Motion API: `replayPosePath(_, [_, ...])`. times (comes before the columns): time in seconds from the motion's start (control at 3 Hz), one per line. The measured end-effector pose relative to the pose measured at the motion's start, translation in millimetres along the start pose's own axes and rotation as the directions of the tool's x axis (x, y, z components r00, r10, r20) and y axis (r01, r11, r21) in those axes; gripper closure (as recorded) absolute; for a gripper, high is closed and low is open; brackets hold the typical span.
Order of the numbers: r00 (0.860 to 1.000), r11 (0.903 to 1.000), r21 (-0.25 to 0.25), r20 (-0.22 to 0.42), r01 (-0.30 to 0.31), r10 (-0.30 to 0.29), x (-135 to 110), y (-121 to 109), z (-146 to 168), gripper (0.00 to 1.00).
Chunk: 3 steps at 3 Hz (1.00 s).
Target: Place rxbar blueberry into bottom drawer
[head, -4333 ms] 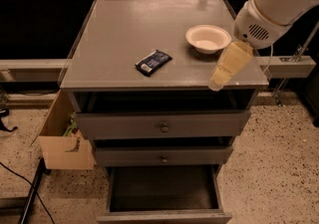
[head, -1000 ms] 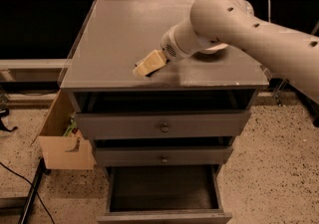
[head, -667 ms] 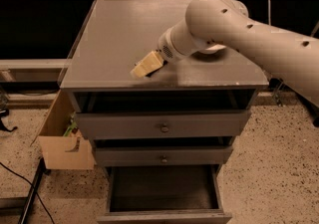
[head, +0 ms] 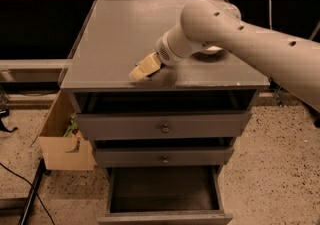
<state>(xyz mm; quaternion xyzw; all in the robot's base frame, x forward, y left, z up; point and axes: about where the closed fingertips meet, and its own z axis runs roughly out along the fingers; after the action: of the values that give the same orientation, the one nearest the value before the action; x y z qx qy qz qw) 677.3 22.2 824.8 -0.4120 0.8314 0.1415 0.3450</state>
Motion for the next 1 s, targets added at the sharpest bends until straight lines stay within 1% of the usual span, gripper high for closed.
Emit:
replayPosePath(0.67, [1.0, 0.9997, -0.002, -0.017, -0.024, 0.024, 5.8, -6.8, 9.8, 0.0])
replayPosePath(1.0, [0.999, 0.9996, -0.001, -0.025, -0.028, 0.028, 7.4, -9.0, 12.2, 0.1])
